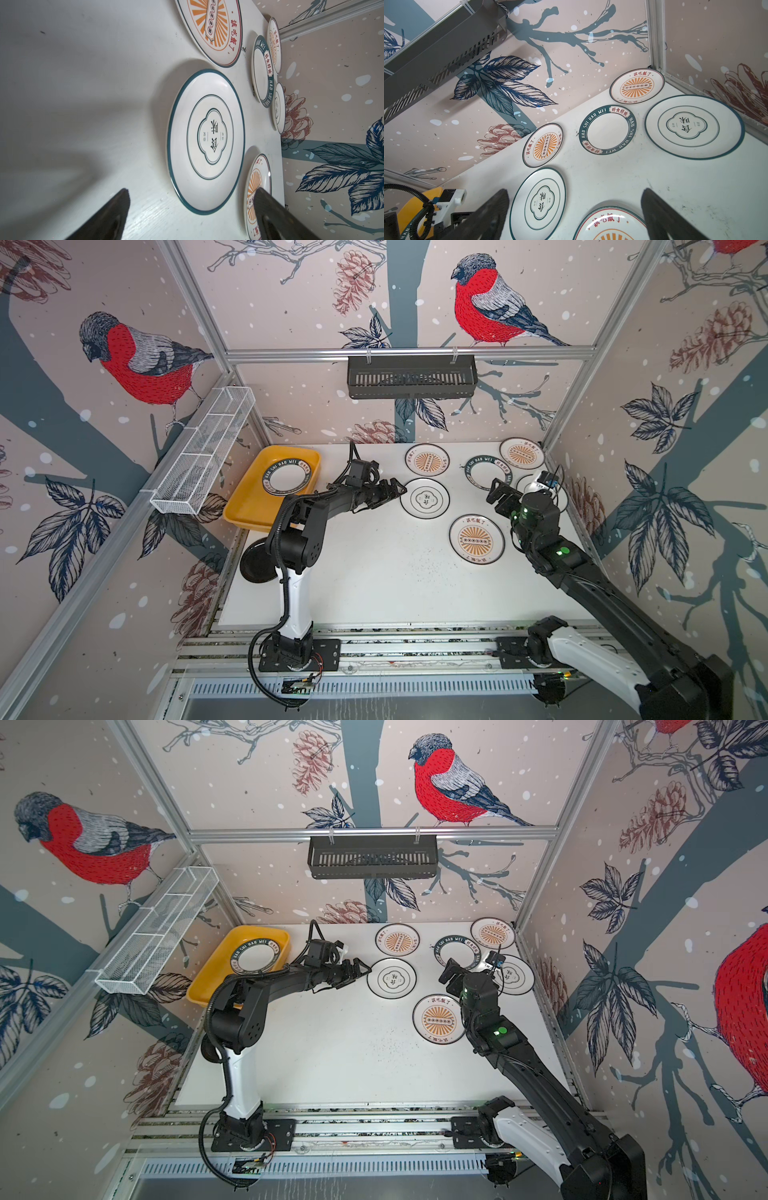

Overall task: Place the plates into the plastic bin on the countertop
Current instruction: 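Reach the left gripper to the cloud-emblem plate rim while right gripper shifts farther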

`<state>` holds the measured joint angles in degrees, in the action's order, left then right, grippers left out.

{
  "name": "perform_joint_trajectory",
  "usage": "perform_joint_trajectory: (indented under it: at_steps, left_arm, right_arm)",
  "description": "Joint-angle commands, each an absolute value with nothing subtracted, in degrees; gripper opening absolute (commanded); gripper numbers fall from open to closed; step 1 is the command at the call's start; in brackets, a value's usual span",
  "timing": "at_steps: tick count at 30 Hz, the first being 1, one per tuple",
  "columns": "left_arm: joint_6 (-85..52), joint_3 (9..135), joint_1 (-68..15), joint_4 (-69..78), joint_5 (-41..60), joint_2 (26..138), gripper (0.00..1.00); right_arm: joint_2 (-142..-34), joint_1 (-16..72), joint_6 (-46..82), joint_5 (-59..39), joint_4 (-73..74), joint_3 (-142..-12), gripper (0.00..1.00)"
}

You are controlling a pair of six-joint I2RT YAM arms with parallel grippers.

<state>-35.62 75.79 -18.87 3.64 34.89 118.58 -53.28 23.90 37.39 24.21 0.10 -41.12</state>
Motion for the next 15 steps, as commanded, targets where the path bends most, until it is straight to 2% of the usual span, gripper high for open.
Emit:
perform_joint_trajectory:
  at_steps: [1, 9, 15]
  left_arm:
    - [-34.8, 76.3, -19.2, 3.9, 37.1, 120.0, 0.92]
    - [-37.0, 76.8, -20.6, 6.3, 39.3, 123.0, 0.87]
    - [-43.4, 77.0, -20.8, 8.6, 38.0, 125.9, 0.77]
  right_arm:
    - [-52.9, 23.9, 38.6, 24.6, 0.8, -40.7, 1.0]
    - [-52.6, 23.8, 39.1, 25.1, 0.3, -40.4, 1.0]
    - [-52.6, 23.9, 39.4, 25.1, 0.5, -40.2, 1.0]
